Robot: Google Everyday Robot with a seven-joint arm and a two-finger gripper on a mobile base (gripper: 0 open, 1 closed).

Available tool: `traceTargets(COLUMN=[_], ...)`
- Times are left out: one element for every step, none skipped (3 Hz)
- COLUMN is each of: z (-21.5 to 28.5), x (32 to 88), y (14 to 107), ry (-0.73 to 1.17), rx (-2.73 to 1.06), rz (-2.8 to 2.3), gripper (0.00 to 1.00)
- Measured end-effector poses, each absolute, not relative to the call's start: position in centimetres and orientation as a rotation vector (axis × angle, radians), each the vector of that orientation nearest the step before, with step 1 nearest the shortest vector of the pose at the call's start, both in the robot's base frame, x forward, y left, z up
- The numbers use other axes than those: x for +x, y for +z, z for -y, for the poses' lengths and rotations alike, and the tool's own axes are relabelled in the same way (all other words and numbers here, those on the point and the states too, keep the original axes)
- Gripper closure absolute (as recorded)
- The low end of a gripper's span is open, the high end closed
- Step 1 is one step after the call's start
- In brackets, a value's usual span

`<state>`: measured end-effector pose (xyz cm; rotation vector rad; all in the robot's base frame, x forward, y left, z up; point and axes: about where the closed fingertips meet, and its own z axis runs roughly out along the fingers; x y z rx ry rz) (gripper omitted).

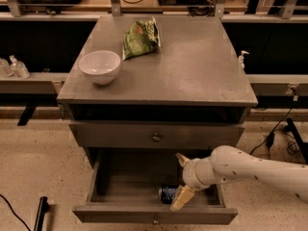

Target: Place pepsi can into middle drawer

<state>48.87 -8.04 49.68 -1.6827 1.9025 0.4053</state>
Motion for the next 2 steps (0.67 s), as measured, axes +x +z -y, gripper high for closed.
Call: traceTargets(z=[10.9, 15.2], x=[46.4, 44.1], y=[52.6, 54.6], ry=[0.406, 0.385], rx=[-1.638, -1.57], rz=[-1.927, -2.018], gripper=[0.0, 0.0])
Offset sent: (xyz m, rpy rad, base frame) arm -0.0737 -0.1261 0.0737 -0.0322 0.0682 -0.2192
